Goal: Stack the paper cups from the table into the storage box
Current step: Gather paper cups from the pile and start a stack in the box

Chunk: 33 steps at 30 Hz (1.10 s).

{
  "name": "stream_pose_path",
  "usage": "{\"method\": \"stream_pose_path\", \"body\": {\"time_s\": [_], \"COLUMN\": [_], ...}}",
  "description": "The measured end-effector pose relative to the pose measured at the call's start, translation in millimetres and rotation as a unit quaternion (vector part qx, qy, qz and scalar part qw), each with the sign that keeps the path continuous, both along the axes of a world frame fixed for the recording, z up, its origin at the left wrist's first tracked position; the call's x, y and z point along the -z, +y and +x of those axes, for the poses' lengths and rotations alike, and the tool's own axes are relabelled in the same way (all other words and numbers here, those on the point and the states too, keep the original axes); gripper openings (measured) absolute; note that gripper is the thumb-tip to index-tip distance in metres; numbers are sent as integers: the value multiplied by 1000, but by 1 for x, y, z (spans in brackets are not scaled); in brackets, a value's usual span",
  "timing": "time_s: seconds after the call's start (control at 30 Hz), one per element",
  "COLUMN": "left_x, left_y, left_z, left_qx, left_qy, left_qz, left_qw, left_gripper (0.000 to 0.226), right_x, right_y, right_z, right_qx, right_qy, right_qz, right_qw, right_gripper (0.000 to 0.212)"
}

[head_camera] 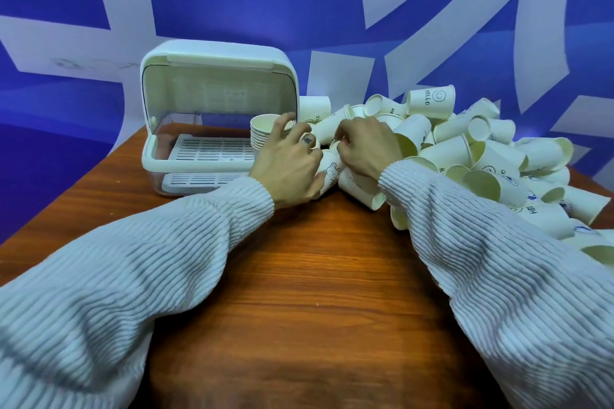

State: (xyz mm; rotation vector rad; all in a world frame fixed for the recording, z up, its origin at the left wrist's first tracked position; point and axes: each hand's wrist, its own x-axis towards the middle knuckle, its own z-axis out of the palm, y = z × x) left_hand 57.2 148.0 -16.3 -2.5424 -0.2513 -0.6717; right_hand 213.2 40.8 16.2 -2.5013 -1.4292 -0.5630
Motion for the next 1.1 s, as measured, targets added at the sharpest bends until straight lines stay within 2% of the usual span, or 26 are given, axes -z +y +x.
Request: {"method": "stream_pose_path", "body": {"time_s": [0.07,0.13,0.27,0.37,0.43,0.53,0.57,0.67,0.7,0.77,0.87,1.0,1.1], "left_x": [6,12,20,21,17,8,3,-9,-13,-22,-35,-48,-55], "left_y": [-6,-12,-22,-27,-30,-29,-28,-21,-19,-14,-5,2,7], "left_z": [5,10,18,20,19,14,12,7,5,-2,-12,-30,-42], "left_qx": [-45,-77,-94,-85,-67,-27,-22,-2,5,12,23,40,26], "left_qy": [49,76,84,58,23,-36,-51,-91,-107,-146,-195,-279,-309], "left_qz": [14,11,-12,-24,-30,-65,-80,-135,-152,-191,-266,-400,-415], "left_qw": [998,994,992,994,997,997,995,987,983,971,944,872,855], "left_gripper": [69,75,65,60,66,67,68,73,72,70,71,65,90], "right_x": [-3,-2,1,5,4,-9,-13,-21,-22,-24,-31,-34,-37], "right_y": [-7,-15,-33,-42,-46,-49,-49,-51,-52,-51,-46,-32,-19], "right_z": [-3,-7,-15,-15,-11,-8,-8,-9,-9,-8,-7,-13,-19], "right_qx": [14,27,55,49,41,32,21,-8,-7,1,-6,-53,-74], "right_qy": [19,0,-42,-36,-17,97,132,190,201,225,308,409,406], "right_qz": [-29,-102,-228,-247,-220,-158,-133,-60,-44,-1,114,226,296], "right_qw": [999,994,971,967,975,982,982,980,979,974,945,882,862], "right_gripper": [27,30,41,40,47,63,60,27,24,30,35,33,42]}}
